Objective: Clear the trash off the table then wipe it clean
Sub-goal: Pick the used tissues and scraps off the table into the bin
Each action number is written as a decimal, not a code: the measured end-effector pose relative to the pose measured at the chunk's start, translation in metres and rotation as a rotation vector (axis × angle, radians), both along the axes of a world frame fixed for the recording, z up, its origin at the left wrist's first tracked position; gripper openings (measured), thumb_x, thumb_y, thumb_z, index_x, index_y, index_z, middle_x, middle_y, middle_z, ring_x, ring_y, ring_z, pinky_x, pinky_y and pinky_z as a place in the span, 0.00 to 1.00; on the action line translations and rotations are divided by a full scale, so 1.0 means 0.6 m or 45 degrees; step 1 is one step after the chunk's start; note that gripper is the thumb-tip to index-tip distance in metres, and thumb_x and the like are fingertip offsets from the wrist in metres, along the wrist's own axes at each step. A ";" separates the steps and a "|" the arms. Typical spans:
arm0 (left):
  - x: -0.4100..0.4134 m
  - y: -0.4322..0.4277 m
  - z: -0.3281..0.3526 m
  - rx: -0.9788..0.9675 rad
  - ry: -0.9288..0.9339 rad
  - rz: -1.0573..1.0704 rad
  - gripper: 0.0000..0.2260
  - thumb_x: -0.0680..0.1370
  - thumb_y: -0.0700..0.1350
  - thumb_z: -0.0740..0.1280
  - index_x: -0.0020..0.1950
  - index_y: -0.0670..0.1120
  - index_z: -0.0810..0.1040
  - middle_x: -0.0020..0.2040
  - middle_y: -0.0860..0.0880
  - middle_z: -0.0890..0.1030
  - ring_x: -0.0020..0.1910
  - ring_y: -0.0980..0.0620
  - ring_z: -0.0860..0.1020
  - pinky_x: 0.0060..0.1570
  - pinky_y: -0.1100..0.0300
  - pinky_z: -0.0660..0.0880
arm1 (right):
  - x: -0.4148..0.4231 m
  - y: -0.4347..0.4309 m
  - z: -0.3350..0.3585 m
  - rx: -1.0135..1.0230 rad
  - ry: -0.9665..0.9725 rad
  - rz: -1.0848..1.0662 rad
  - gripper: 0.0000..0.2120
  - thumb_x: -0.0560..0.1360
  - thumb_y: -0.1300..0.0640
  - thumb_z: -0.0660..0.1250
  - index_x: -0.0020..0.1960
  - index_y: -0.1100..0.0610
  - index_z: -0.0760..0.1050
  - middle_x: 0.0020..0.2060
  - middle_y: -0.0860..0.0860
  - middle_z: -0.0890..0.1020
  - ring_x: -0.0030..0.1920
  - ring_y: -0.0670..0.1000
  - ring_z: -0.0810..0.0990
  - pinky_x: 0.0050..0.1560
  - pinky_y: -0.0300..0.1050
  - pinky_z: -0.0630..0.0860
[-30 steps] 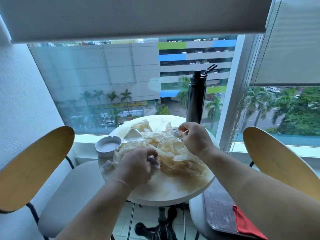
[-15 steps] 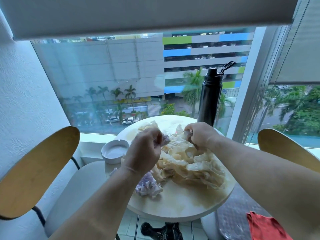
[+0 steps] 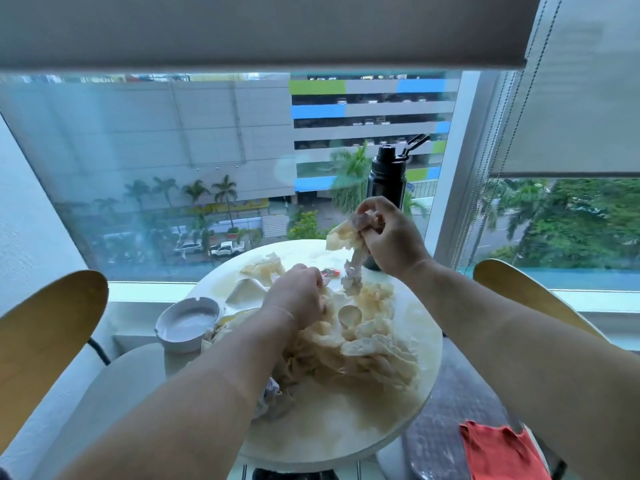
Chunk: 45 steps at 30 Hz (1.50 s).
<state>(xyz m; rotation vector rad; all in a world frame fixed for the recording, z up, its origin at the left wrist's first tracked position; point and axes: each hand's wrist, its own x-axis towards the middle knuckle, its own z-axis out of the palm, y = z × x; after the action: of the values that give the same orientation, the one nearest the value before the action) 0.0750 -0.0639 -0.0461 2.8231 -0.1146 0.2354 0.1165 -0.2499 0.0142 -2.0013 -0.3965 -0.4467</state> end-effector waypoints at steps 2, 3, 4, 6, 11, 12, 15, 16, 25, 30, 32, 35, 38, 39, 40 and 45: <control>0.005 0.003 -0.006 -0.096 -0.094 0.016 0.06 0.78 0.43 0.67 0.53 0.48 0.83 0.53 0.47 0.80 0.48 0.46 0.78 0.47 0.57 0.74 | -0.002 -0.005 0.007 0.092 0.070 0.045 0.15 0.78 0.70 0.65 0.58 0.54 0.81 0.40 0.47 0.83 0.34 0.40 0.80 0.36 0.35 0.78; 0.008 0.007 -0.008 -0.156 -0.152 0.014 0.06 0.77 0.42 0.66 0.49 0.47 0.83 0.51 0.47 0.80 0.47 0.46 0.78 0.46 0.57 0.73 | -0.006 -0.007 0.010 0.113 0.096 0.089 0.18 0.76 0.73 0.64 0.60 0.56 0.81 0.41 0.46 0.82 0.35 0.36 0.80 0.39 0.32 0.77; 0.010 0.011 -0.005 -0.224 -0.205 0.010 0.05 0.77 0.41 0.66 0.47 0.46 0.83 0.49 0.47 0.80 0.46 0.47 0.79 0.45 0.58 0.74 | -0.007 -0.010 0.011 0.105 0.100 0.138 0.22 0.74 0.75 0.65 0.63 0.59 0.80 0.44 0.45 0.82 0.37 0.33 0.81 0.43 0.27 0.76; 0.009 0.022 0.007 -0.410 -0.315 -0.016 0.06 0.76 0.37 0.68 0.43 0.44 0.83 0.48 0.49 0.83 0.46 0.49 0.81 0.46 0.64 0.76 | -0.007 -0.013 0.009 0.000 0.030 0.166 0.25 0.73 0.74 0.68 0.68 0.61 0.77 0.50 0.48 0.83 0.46 0.34 0.83 0.52 0.27 0.77; 0.001 0.049 0.052 -0.819 -0.455 0.010 0.08 0.71 0.42 0.65 0.43 0.50 0.83 0.51 0.49 0.89 0.49 0.52 0.85 0.53 0.62 0.81 | 0.001 -0.006 -0.008 -0.008 -0.065 0.149 0.09 0.75 0.72 0.71 0.54 0.66 0.84 0.44 0.52 0.87 0.43 0.44 0.84 0.52 0.38 0.82; 0.001 0.056 0.058 -0.869 -0.444 0.040 0.08 0.69 0.41 0.65 0.41 0.53 0.82 0.49 0.49 0.89 0.49 0.50 0.86 0.53 0.56 0.83 | 0.001 -0.002 -0.007 0.051 0.000 0.152 0.09 0.76 0.72 0.70 0.54 0.65 0.84 0.43 0.48 0.86 0.40 0.38 0.82 0.49 0.34 0.80; 0.004 0.076 0.062 -0.973 -0.464 0.103 0.12 0.68 0.38 0.66 0.38 0.55 0.81 0.44 0.48 0.88 0.46 0.44 0.85 0.50 0.46 0.84 | 0.006 0.007 -0.006 0.212 0.199 0.122 0.10 0.81 0.67 0.67 0.58 0.57 0.83 0.45 0.46 0.86 0.40 0.39 0.83 0.46 0.34 0.81; -0.001 0.077 0.066 -0.997 -0.466 0.121 0.11 0.68 0.38 0.65 0.39 0.54 0.81 0.44 0.47 0.88 0.47 0.44 0.85 0.51 0.46 0.84 | 0.007 0.009 -0.008 0.280 0.281 0.118 0.10 0.83 0.65 0.64 0.59 0.55 0.81 0.47 0.48 0.86 0.41 0.42 0.84 0.49 0.40 0.84; -0.006 0.084 0.051 -0.934 -0.468 0.090 0.17 0.73 0.30 0.66 0.39 0.52 0.85 0.48 0.52 0.87 0.55 0.52 0.84 0.62 0.50 0.81 | 0.004 0.023 -0.016 0.555 0.704 0.164 0.24 0.78 0.73 0.48 0.54 0.57 0.79 0.45 0.62 0.80 0.40 0.58 0.81 0.43 0.60 0.86; -0.007 0.076 0.045 -0.916 -0.389 0.102 0.06 0.72 0.43 0.78 0.47 0.43 0.87 0.47 0.48 0.87 0.49 0.52 0.86 0.56 0.52 0.84 | -0.004 0.013 -0.009 0.615 0.852 0.287 0.05 0.72 0.63 0.61 0.44 0.56 0.75 0.35 0.56 0.77 0.33 0.55 0.78 0.35 0.45 0.73; -0.010 0.072 0.041 -0.745 -0.327 0.082 0.13 0.69 0.43 0.82 0.50 0.42 0.85 0.49 0.46 0.86 0.44 0.52 0.85 0.52 0.57 0.83 | -0.001 0.008 -0.011 0.545 0.806 0.342 0.02 0.72 0.60 0.67 0.42 0.56 0.74 0.34 0.54 0.77 0.34 0.53 0.78 0.40 0.48 0.72; -0.007 0.060 0.030 -0.298 -0.206 0.093 0.16 0.71 0.47 0.80 0.55 0.44 0.85 0.60 0.47 0.83 0.54 0.51 0.81 0.60 0.59 0.77 | 0.003 0.005 -0.016 0.579 0.680 0.304 0.07 0.73 0.73 0.70 0.47 0.64 0.77 0.34 0.56 0.75 0.34 0.52 0.74 0.35 0.43 0.74; -0.004 0.043 0.021 -0.054 0.067 0.123 0.20 0.74 0.57 0.77 0.60 0.47 0.84 0.62 0.50 0.80 0.60 0.49 0.78 0.62 0.55 0.75 | -0.002 0.003 -0.016 0.641 0.694 0.264 0.11 0.75 0.77 0.68 0.53 0.66 0.81 0.42 0.60 0.80 0.40 0.55 0.80 0.47 0.48 0.82; -0.002 0.040 0.019 -0.007 0.116 0.139 0.14 0.74 0.56 0.76 0.55 0.50 0.84 0.59 0.50 0.81 0.57 0.47 0.79 0.56 0.54 0.77 | -0.004 0.002 -0.017 0.670 0.709 0.283 0.12 0.76 0.77 0.67 0.53 0.65 0.81 0.45 0.61 0.81 0.43 0.56 0.81 0.50 0.49 0.83; -0.003 0.037 0.018 0.034 0.144 0.149 0.07 0.75 0.53 0.76 0.45 0.51 0.81 0.54 0.49 0.82 0.52 0.46 0.79 0.49 0.54 0.76 | -0.005 0.002 -0.017 0.695 0.723 0.295 0.12 0.77 0.77 0.66 0.53 0.64 0.81 0.48 0.62 0.82 0.45 0.57 0.82 0.51 0.49 0.84; 0.002 0.049 0.011 -0.180 -0.010 0.212 0.09 0.75 0.39 0.66 0.35 0.46 0.79 0.35 0.49 0.80 0.40 0.43 0.78 0.37 0.56 0.72 | -0.016 -0.006 -0.013 0.651 0.703 0.285 0.16 0.80 0.74 0.60 0.53 0.60 0.82 0.56 0.63 0.81 0.46 0.60 0.84 0.41 0.46 0.86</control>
<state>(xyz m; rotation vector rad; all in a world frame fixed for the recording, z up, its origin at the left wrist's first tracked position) 0.0761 -0.0343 -0.0395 2.6921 0.1313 0.2803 0.1071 -0.2535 0.0063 -1.4774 -0.1338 0.1449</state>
